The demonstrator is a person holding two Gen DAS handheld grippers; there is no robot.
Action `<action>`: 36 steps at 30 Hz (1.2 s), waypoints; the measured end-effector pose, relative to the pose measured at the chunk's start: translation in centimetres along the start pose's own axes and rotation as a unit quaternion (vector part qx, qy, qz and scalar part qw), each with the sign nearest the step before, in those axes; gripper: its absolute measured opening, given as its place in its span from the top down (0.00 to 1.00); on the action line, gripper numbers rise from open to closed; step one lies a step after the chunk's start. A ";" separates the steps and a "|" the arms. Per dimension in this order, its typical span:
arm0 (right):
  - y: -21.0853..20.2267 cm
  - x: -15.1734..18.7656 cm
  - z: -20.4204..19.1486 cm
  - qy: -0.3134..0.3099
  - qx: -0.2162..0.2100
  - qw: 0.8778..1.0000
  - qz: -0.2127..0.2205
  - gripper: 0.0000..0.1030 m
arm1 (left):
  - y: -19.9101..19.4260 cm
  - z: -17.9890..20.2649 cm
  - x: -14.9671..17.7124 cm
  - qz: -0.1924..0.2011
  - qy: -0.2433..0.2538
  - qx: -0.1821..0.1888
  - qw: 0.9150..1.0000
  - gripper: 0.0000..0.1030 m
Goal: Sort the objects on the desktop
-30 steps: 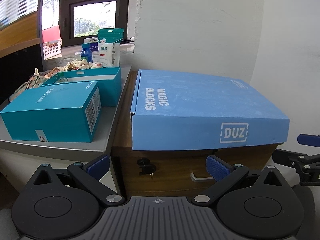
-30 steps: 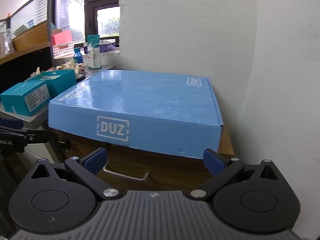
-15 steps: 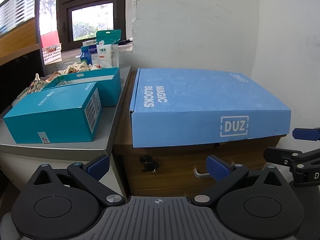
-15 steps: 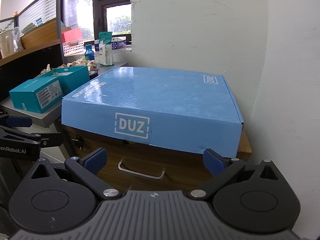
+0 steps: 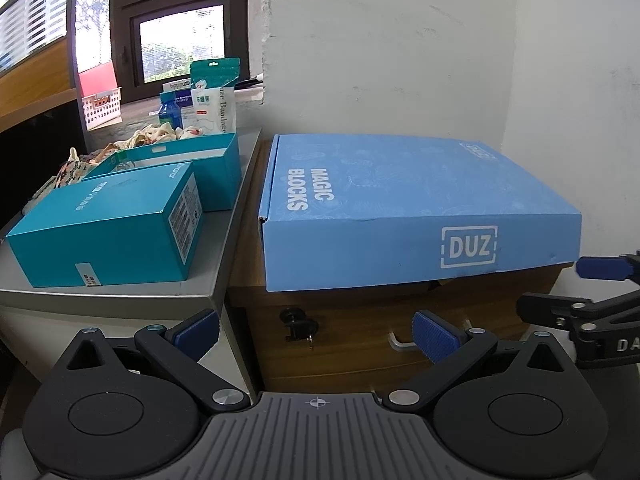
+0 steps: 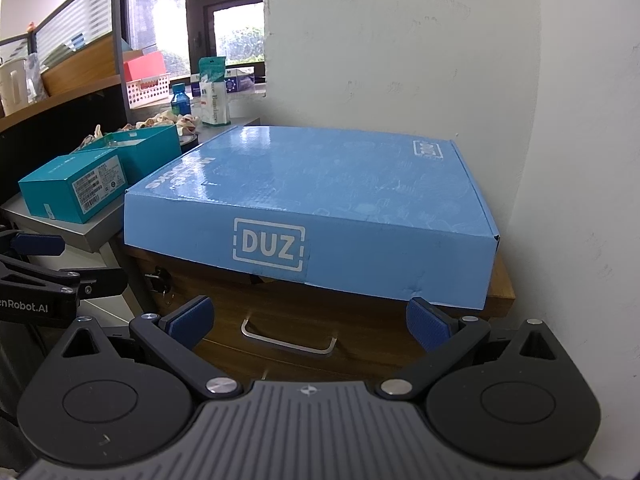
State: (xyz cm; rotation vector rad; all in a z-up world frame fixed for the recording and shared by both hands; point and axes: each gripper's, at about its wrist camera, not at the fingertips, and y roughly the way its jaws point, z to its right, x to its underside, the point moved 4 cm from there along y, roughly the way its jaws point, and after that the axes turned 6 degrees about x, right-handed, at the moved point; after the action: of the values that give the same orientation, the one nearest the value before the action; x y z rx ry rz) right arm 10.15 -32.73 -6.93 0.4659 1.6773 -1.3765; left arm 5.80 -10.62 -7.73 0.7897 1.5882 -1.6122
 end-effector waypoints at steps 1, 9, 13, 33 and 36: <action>0.1 0.0 0.0 0.002 -0.002 1.000 -0.002 0.00 | 0.0 0.0 0.0 0.001 0.000 0.000 1.000 0.00; 2.7 0.4 -1.3 -0.001 -0.039 0.999 -0.030 0.00 | -0.6 -0.6 -0.2 0.011 -0.001 -0.005 1.000 0.00; 4.0 0.4 -2.3 0.005 -0.057 0.998 -0.034 0.00 | -0.8 -1.2 -0.3 0.009 -0.003 -0.009 1.000 0.00; 4.0 0.2 -3.9 0.052 -0.077 0.994 0.048 0.01 | -3.2 -5.7 0.3 0.011 -0.018 -0.055 0.998 0.00; 1.5 -0.7 -5.2 -0.005 -0.045 0.995 0.091 0.01 | -3.6 -6.4 0.3 0.015 -0.024 -0.059 0.998 0.00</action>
State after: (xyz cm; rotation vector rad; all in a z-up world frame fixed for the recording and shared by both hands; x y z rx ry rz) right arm 9.62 -27.34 -7.30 0.5438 1.6382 -1.1645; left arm 2.24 -4.40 -6.32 0.7046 1.6147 -1.4896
